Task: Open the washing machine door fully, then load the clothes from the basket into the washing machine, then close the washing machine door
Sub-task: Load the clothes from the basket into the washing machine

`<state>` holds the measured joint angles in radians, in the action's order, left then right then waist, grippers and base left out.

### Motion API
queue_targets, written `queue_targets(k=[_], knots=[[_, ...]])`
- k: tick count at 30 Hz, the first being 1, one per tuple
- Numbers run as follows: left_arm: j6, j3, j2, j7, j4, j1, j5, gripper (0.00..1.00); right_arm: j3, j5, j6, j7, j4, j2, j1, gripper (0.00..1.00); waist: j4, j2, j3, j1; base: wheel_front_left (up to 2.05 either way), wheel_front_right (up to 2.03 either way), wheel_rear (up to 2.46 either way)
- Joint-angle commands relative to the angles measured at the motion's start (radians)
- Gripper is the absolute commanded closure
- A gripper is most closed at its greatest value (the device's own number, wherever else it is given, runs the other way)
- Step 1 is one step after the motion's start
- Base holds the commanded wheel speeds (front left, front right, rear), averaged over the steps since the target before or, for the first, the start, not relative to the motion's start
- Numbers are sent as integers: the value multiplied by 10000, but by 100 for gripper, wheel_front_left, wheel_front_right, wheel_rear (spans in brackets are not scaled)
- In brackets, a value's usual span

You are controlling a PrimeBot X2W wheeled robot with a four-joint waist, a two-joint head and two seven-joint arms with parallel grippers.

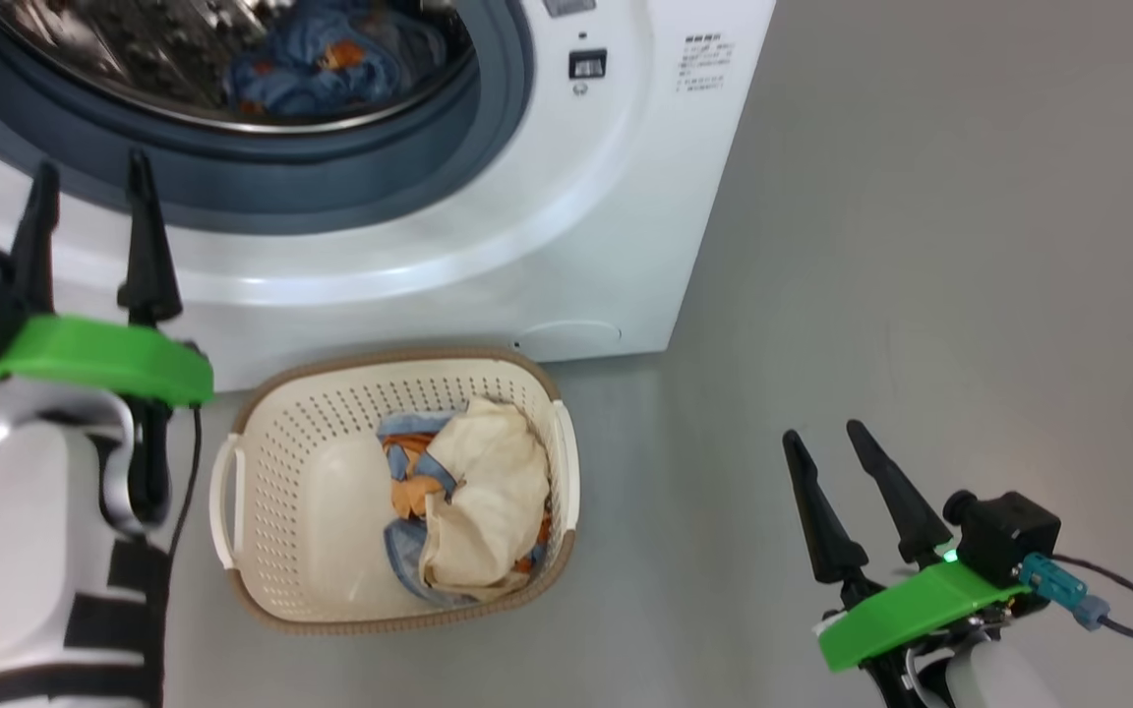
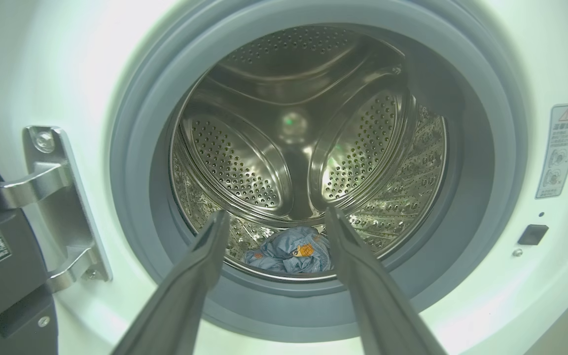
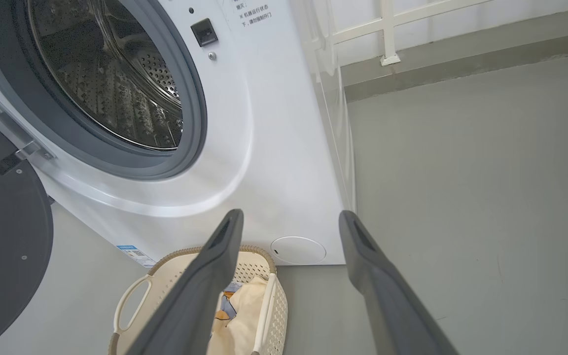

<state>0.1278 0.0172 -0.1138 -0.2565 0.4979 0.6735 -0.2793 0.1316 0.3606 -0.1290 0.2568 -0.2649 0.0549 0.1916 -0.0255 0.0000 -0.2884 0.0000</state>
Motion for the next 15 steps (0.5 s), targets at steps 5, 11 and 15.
queue_targets(k=[5, 11, 15], knots=[[-81, 503, -296, -53, -862, -1068, 72, 0, 210, -194, -17, 49, 226, -47, -459, 0, 129, 0, 763, 0, 0, 0, 0], [-144, 648, -315, -53, -1616, -2252, 179, 0, 195, -368, -17, 49, 405, -47, -649, 0, 119, 0, 1134, 0, 0, 0, 0], [-160, 656, -219, -53, -1917, -2903, 182, 0, 162, -446, -17, 49, 493, -47, -750, 0, 139, 0, 1273, 0, 0, 0, 0]])
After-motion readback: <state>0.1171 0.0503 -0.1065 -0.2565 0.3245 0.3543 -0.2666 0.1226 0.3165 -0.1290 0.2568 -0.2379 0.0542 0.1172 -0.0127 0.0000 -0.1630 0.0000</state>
